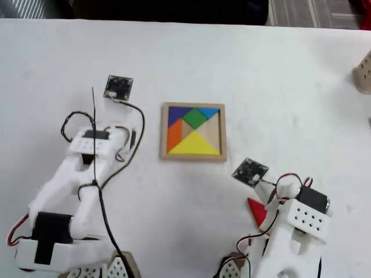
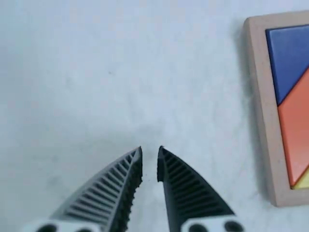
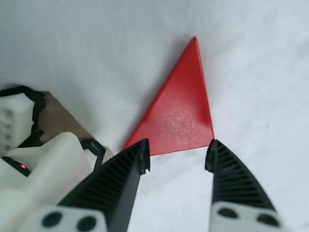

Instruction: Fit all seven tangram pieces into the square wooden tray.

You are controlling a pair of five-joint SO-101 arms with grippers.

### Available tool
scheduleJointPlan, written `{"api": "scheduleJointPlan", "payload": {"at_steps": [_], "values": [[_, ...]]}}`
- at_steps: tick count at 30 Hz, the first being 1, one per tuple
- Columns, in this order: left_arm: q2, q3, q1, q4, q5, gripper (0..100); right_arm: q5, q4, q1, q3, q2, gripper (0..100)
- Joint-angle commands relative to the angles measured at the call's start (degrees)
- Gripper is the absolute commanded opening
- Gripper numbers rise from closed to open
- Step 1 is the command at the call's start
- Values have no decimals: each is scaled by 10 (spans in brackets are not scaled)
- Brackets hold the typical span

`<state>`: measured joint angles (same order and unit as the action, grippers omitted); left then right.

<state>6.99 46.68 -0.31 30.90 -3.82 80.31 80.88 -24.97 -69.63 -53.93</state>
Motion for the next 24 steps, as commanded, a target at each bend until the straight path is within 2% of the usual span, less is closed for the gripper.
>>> {"api": "scheduleJointPlan", "payload": {"at_steps": [1,13,16,24], "values": [[27,-3,-4,1,-8,57,11,-29,-14,-26,-7,194],[27,-3,-4,-1,-8,60,12,-99,-9,-88,-7,191],[27,-3,-2,-1,-8,60,5,-113,12,-87,-7,191],[27,-3,-4,-1,-8,60,-113,-171,70,-79,-7,193]]}}
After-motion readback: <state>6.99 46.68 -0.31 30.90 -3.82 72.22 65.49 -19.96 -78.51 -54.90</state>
